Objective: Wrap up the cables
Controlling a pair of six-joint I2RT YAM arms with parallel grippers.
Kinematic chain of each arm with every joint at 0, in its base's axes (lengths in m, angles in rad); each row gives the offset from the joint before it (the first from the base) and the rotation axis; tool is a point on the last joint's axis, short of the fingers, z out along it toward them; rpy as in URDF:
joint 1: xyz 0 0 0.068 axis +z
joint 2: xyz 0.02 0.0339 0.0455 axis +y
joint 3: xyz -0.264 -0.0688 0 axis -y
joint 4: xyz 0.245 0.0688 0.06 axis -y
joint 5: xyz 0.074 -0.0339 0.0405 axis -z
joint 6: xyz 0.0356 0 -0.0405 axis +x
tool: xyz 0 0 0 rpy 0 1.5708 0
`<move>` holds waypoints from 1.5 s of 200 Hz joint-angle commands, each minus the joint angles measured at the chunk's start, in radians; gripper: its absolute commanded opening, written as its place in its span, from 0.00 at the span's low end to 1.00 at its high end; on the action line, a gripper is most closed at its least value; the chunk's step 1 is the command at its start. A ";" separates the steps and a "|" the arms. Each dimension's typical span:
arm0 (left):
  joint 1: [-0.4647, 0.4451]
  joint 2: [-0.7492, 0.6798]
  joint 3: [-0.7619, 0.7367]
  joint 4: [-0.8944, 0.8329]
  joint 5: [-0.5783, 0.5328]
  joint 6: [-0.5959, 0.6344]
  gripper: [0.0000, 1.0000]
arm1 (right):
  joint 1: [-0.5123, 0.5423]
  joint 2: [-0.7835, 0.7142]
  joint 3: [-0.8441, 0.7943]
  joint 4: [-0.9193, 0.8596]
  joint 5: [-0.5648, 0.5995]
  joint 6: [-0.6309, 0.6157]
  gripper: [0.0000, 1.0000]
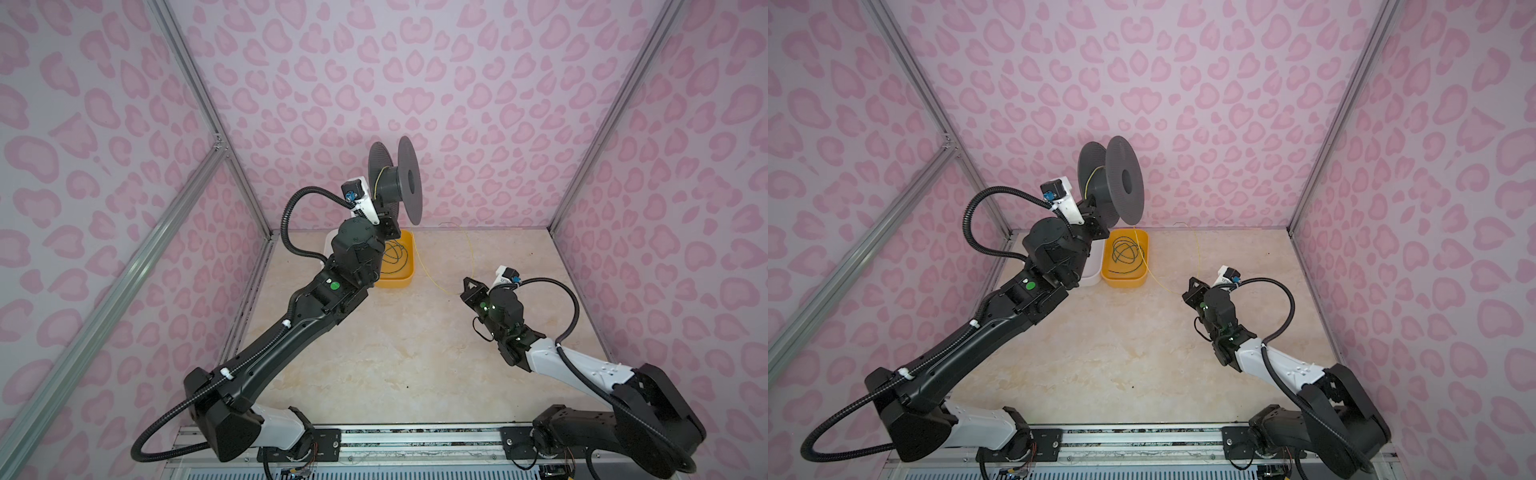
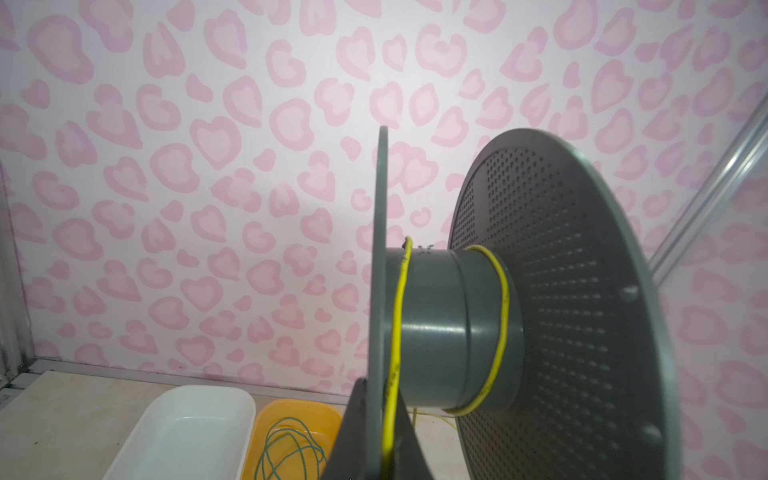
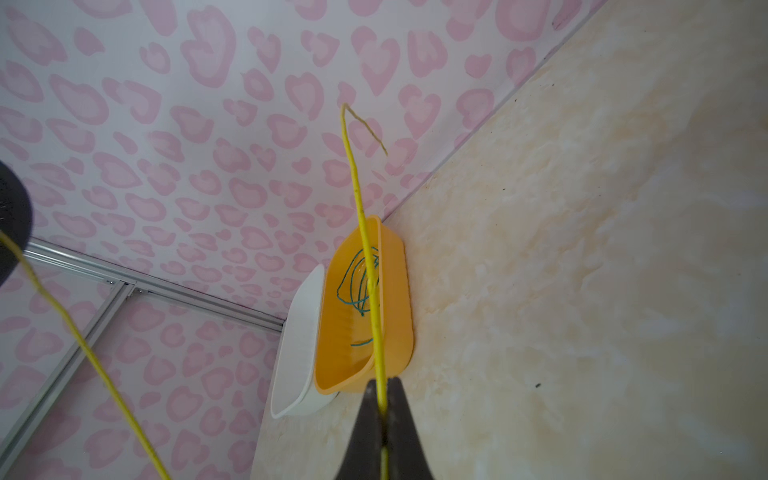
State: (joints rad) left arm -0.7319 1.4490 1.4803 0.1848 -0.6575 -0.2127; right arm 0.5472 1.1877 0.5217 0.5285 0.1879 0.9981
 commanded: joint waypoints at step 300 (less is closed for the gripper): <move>-0.232 -0.037 -0.494 -0.270 -0.389 0.354 0.04 | -0.382 -0.017 0.803 -0.401 -0.537 -0.395 0.00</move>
State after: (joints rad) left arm -0.9516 1.4528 1.0283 0.1364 -0.9005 0.1524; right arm 0.2081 1.1515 1.3067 -0.0719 -0.3477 0.5819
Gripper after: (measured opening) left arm 0.088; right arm 0.049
